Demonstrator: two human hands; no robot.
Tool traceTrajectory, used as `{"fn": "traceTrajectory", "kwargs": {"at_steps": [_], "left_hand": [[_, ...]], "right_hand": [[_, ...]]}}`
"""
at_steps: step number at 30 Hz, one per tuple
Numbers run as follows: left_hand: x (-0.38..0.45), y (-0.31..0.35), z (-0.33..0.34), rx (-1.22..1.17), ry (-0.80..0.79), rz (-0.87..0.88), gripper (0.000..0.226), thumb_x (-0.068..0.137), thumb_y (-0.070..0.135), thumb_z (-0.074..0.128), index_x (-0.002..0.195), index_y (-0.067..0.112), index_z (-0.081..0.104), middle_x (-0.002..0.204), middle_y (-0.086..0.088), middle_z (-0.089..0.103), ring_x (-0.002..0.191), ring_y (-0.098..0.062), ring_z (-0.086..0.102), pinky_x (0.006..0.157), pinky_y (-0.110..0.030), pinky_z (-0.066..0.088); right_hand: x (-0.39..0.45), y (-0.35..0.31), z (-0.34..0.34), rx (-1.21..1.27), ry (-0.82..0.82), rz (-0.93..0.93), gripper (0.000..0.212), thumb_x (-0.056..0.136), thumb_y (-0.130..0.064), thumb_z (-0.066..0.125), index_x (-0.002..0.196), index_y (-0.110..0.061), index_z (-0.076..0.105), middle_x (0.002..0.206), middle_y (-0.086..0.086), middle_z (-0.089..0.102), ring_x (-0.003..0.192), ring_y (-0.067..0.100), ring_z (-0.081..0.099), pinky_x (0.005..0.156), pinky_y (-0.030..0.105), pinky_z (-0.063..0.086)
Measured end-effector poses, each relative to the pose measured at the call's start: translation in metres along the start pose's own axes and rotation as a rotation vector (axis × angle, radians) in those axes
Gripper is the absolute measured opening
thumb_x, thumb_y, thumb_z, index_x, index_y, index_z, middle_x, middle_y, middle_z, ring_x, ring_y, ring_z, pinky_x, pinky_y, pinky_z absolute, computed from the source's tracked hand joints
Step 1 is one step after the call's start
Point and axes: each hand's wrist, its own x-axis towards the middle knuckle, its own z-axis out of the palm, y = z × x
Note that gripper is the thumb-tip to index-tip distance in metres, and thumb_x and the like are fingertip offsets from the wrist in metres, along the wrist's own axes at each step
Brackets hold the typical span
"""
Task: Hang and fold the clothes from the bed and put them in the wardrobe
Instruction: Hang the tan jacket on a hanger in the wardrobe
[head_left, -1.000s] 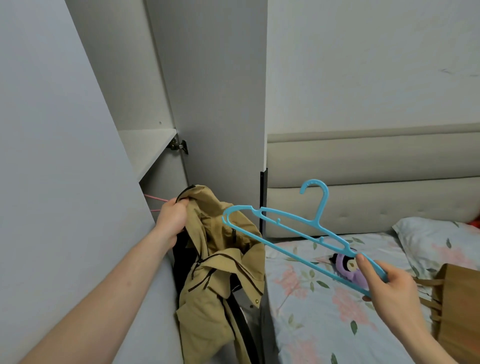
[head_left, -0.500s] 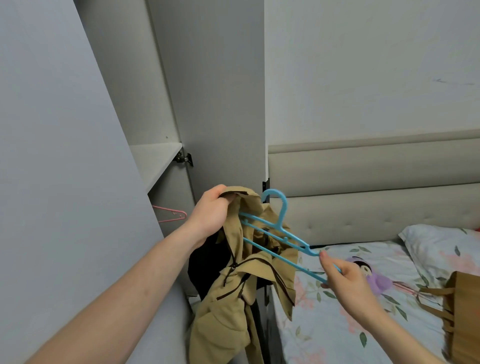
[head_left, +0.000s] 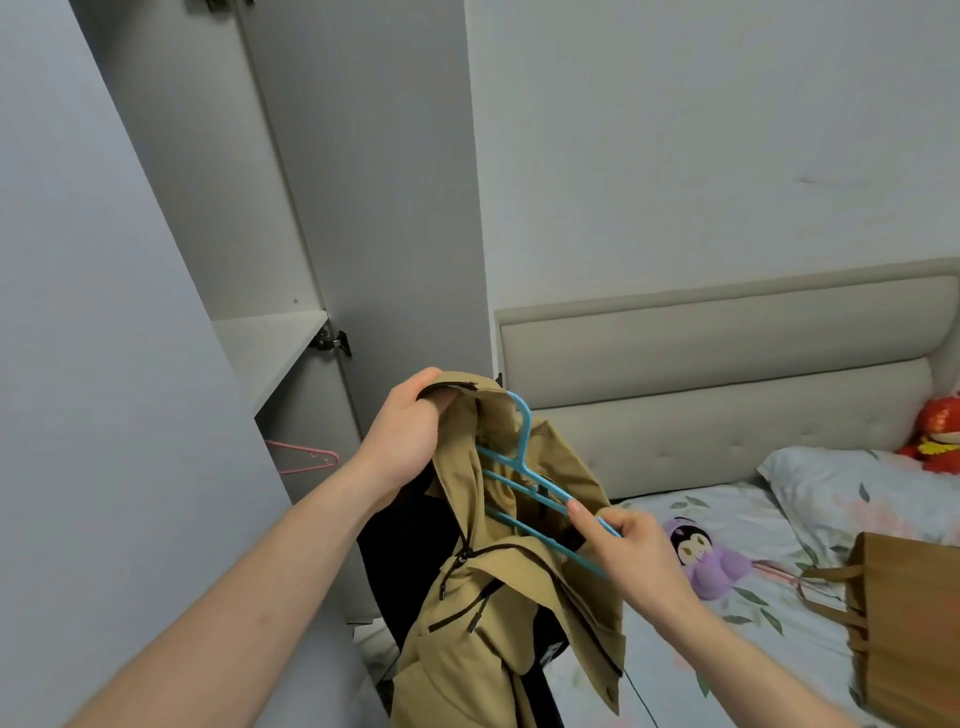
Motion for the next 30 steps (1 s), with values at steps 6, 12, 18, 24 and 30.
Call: {"fn": "traceTrajectory", "kwargs": {"at_steps": [6,12,18,24,30], "left_hand": [[-0.015,-0.009,0.008,0.07,-0.113,0.017,0.018,0.101,0.021,0.051,0.092,0.022,0.067,0.091,0.002,0.068,0.093,-0.018,0.064,0.085,-0.034,0.048],[-0.042,-0.01,0.018,0.481,-0.429,0.085,0.01,0.096,0.034,0.064,0.099,0.04,0.056,0.094,0.012,0.065,0.085,-0.01,0.064,0.078,-0.039,0.058],[-0.042,0.036,-0.01,0.868,-0.551,0.14,0.054,0.07,0.067,0.074,0.116,0.048,0.054,0.11,0.026,0.056,0.103,0.006,0.055,0.089,-0.024,0.053],[0.026,0.061,-0.032,0.991,-0.118,0.562,0.057,0.072,0.043,0.063,0.128,0.035,0.053,0.129,0.016,0.054,0.127,-0.013,0.045,0.112,-0.044,0.037],[0.06,0.044,-0.024,1.131,-0.22,0.474,0.023,0.081,0.047,0.051,0.077,0.025,0.05,0.067,0.006,0.059,0.072,-0.02,0.056,0.061,-0.03,0.04]], "right_hand": [[-0.014,0.017,0.007,0.331,0.193,0.174,0.064,0.071,-0.07,0.064,0.059,-0.014,0.036,0.06,0.006,0.025,0.058,0.019,0.024,0.061,0.033,0.022],[-0.021,0.018,0.011,0.402,0.281,0.098,0.078,0.056,-0.094,0.061,0.051,-0.021,0.033,0.056,0.001,0.022,0.053,0.015,0.021,0.054,0.028,0.02],[-0.015,0.016,0.012,0.497,0.341,0.063,0.082,0.051,-0.098,0.06,0.051,-0.019,0.034,0.057,0.004,0.022,0.053,0.014,0.021,0.059,0.033,0.022],[-0.002,0.007,0.001,0.495,0.299,0.0,0.097,0.06,-0.091,0.06,0.055,0.004,0.044,0.056,0.008,0.027,0.05,0.013,0.025,0.054,0.024,0.028],[0.0,0.0,-0.017,0.448,0.225,-0.11,0.058,0.094,-0.045,0.063,0.04,-0.024,0.057,0.049,-0.007,0.034,0.05,0.005,0.034,0.056,0.019,0.033]]}}
